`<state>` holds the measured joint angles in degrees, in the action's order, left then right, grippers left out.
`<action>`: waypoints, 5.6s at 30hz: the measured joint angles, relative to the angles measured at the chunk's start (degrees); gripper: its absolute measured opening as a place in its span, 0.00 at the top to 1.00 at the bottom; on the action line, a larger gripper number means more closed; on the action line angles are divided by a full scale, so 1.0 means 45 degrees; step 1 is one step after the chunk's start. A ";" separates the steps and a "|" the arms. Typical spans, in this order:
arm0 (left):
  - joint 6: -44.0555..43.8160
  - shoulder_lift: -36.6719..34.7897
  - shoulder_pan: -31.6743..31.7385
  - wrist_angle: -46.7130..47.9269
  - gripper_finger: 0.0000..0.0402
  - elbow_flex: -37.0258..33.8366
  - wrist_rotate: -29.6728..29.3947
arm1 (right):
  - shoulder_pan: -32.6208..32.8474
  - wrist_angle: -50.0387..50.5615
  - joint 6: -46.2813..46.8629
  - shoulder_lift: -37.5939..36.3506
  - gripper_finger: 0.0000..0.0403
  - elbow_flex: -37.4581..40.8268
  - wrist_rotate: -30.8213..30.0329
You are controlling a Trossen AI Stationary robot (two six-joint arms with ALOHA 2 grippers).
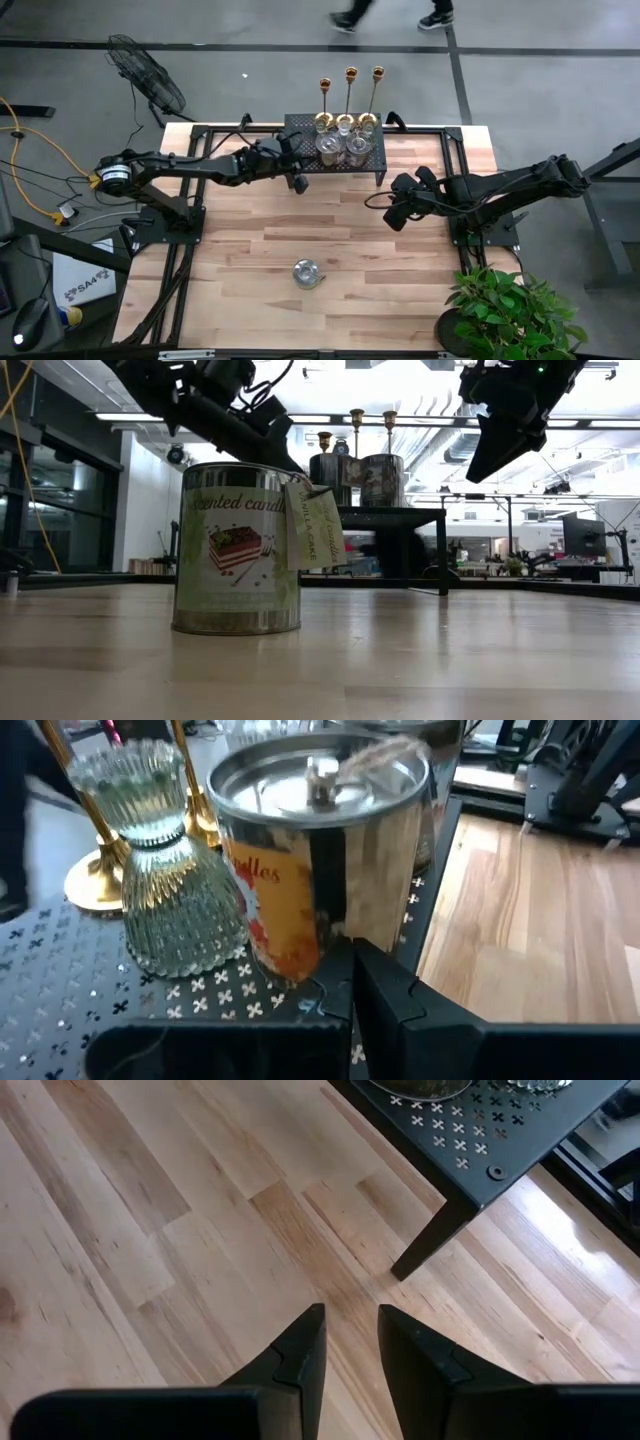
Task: Pick & Place candle stick holders
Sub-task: Put the top silver scented candle on the shelf aligned with the silver scented candle, then put the silver scented candle on the shelf aligned with the silver scented candles
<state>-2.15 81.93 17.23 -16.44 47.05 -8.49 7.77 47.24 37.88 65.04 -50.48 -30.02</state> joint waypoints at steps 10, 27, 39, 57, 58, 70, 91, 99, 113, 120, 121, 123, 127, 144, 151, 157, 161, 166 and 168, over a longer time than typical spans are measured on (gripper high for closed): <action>-0.0123 -0.0406 0.0000 0.0833 1.00 0.0000 0.0029 | 0.0000 0.0005 -0.0043 -0.0005 0.78 0.0000 0.0029; -0.1793 -0.2811 -0.1512 0.5183 1.00 0.0019 0.0430 | 0.0000 0.0010 -0.0047 -0.0004 0.78 0.0004 0.0033; -0.3602 -0.2948 -0.3601 0.7152 1.00 0.0019 0.0772 | 0.0000 0.0000 -0.0043 0.0000 0.78 0.0000 0.0039; -0.4552 -0.1623 -0.4590 0.9789 1.00 0.1955 0.0765 | -0.0002 -0.0089 -0.0038 0.0000 0.78 0.0000 0.0039; -0.4551 -0.1512 -0.4590 0.9725 1.00 0.1987 0.0893 | -0.0005 -0.0087 -0.0038 -0.0004 0.78 0.0000 0.0034; -0.5151 -0.0533 -0.4721 0.9663 1.00 0.1996 0.1766 | -0.0005 -0.0098 -0.0043 -0.0005 0.78 0.0000 0.0037; -0.8621 -0.0413 -0.6806 0.9533 1.00 0.1991 0.0480 | 0.0000 -0.0350 -0.0579 -0.0004 0.78 0.0000 0.0423; -0.9301 0.0565 -0.7192 0.9422 1.00 0.2735 0.0491 | 0.0000 -0.0364 -0.0810 -0.0001 0.78 0.0000 0.0693; -0.9148 0.2288 -0.7164 1.2568 0.99 0.5325 0.1048 | -0.0002 -0.0367 -0.1053 -0.0003 0.78 0.0000 0.0758; -0.9170 0.2293 -0.7164 1.2544 0.86 0.5323 0.1476 | -0.0001 -0.0369 -0.1053 -0.0004 0.78 0.0000 0.0758; -0.9253 0.2293 -0.7164 1.2535 0.83 0.5323 0.1495 | -0.0005 -0.0369 -0.1053 -0.0004 0.78 0.0000 0.0758; -0.9384 0.2293 -0.7164 1.2478 0.77 0.5323 0.1758 | -0.0003 -0.0374 -0.1053 -0.0002 0.78 0.0000 0.0758; -0.9753 0.2293 -0.7164 1.1921 0.68 0.5323 0.2408 | 0.0000 -0.0428 -0.1047 -0.0005 0.78 0.0000 0.0758; -0.9943 0.3517 -0.7164 1.1804 0.66 0.5325 0.3167 | -0.0005 -0.0476 -0.1030 -0.0003 0.78 0.0000 0.0797; -1.0384 0.3458 -0.7159 1.2979 0.66 0.5377 0.2657 | -0.0002 -0.0476 -0.1019 -0.0002 0.78 0.0000 0.0801; -1.0506 0.3449 -0.7163 1.3403 0.66 0.5382 0.2308 | 0.0000 -0.0485 -0.1019 -0.0001 0.78 0.0000 0.0805; -1.0711 0.3452 -0.6990 1.3988 0.66 0.5382 0.2034 | -0.0004 -0.0486 -0.1019 -0.0001 0.78 0.0000 0.0806; -1.0928 0.3458 -0.6622 1.4794 0.66 0.5372 0.1904 | -0.0002 -0.0486 -0.1027 -0.0002 0.78 0.0000 0.0948; -1.0914 0.3463 -0.6465 1.5004 0.66 0.5364 0.1912 | 0.0000 -0.0486 -0.1030 -0.0005 0.78 0.0000 0.1033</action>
<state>-51.27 97.51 -11.86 51.08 71.18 0.11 7.77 45.06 33.25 65.01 -50.48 -25.37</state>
